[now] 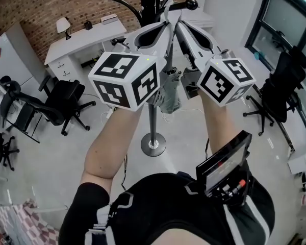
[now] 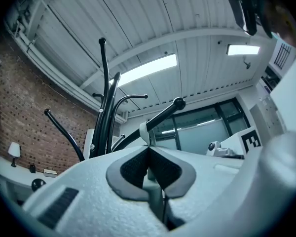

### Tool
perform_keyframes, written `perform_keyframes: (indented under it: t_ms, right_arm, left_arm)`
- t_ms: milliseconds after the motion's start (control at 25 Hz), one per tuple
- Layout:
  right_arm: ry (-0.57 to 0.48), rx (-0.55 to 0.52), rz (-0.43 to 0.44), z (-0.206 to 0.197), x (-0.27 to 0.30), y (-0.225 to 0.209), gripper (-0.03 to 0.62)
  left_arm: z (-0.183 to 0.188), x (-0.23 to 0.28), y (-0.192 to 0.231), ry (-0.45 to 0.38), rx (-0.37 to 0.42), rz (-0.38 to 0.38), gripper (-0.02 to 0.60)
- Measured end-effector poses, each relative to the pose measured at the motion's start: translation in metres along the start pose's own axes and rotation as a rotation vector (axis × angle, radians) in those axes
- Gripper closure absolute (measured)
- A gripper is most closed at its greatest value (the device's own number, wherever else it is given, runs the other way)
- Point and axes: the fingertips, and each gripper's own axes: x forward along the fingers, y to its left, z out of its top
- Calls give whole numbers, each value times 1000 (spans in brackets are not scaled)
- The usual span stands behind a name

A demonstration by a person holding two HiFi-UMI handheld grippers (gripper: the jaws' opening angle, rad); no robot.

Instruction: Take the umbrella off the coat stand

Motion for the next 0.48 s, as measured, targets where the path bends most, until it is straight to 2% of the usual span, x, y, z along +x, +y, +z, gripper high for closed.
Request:
perform_keyframes:
  t_ms: [480]
  right_arm:
    - [-63, 27, 135, 35, -19, 14, 583]
  left_arm:
    - [30, -12, -26, -51, 41, 78, 571]
